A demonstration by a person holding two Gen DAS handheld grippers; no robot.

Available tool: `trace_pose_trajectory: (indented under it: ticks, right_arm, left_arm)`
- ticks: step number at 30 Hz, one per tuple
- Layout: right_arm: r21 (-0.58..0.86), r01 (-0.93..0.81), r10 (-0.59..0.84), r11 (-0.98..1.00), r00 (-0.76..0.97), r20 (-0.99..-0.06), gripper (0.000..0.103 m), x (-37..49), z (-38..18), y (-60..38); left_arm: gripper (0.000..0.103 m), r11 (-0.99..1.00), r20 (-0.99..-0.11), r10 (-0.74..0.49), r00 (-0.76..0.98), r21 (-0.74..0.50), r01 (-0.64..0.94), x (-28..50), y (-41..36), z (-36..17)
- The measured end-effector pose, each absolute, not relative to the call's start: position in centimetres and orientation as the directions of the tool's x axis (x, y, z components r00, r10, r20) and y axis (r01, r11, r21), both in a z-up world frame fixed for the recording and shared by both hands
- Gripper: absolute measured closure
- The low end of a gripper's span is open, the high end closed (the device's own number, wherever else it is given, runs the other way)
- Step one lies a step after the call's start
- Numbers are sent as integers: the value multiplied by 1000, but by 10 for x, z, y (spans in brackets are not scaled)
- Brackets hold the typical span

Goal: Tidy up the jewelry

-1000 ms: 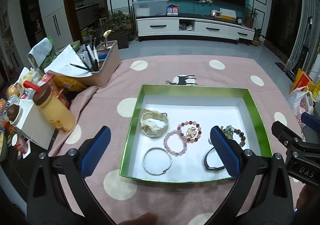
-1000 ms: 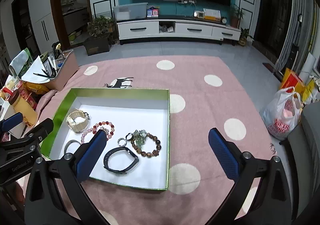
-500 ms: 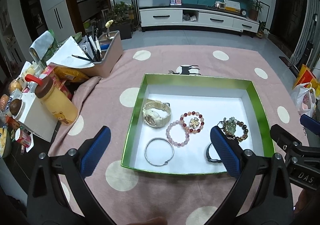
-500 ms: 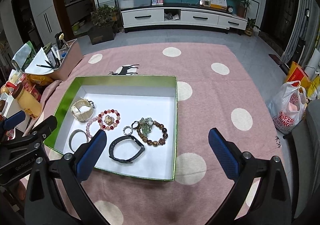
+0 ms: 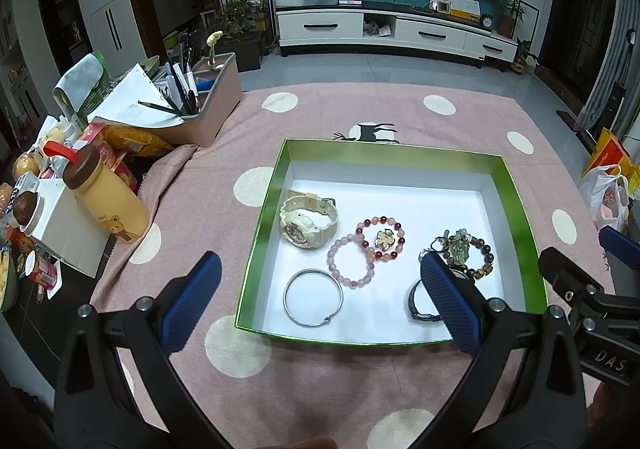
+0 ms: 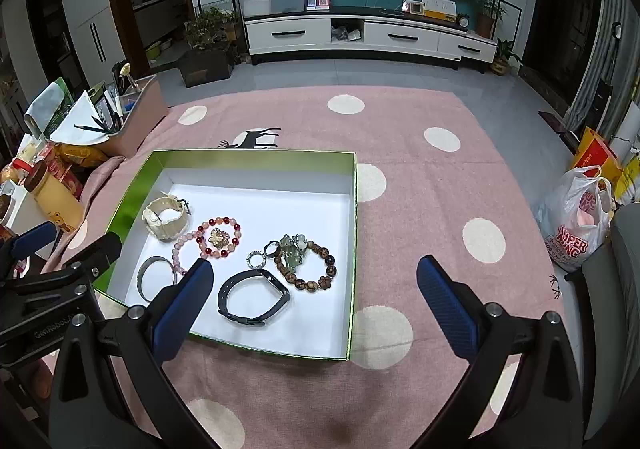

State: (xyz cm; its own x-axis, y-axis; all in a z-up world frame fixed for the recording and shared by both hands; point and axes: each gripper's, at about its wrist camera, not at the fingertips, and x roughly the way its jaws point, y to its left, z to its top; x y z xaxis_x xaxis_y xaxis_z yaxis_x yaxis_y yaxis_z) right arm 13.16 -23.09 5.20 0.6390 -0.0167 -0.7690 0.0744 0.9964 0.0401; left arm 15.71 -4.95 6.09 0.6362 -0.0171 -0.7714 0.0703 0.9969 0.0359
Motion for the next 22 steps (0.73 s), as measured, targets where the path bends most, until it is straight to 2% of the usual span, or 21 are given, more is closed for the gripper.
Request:
trace_pose_trajectory:
  ticks: [22]
  right_arm:
    - [28, 70, -24, 997, 647, -762, 1, 131, 52, -228]
  left_arm:
    - [2, 998, -787, -12, 616, 25, 50, 161, -46, 56]
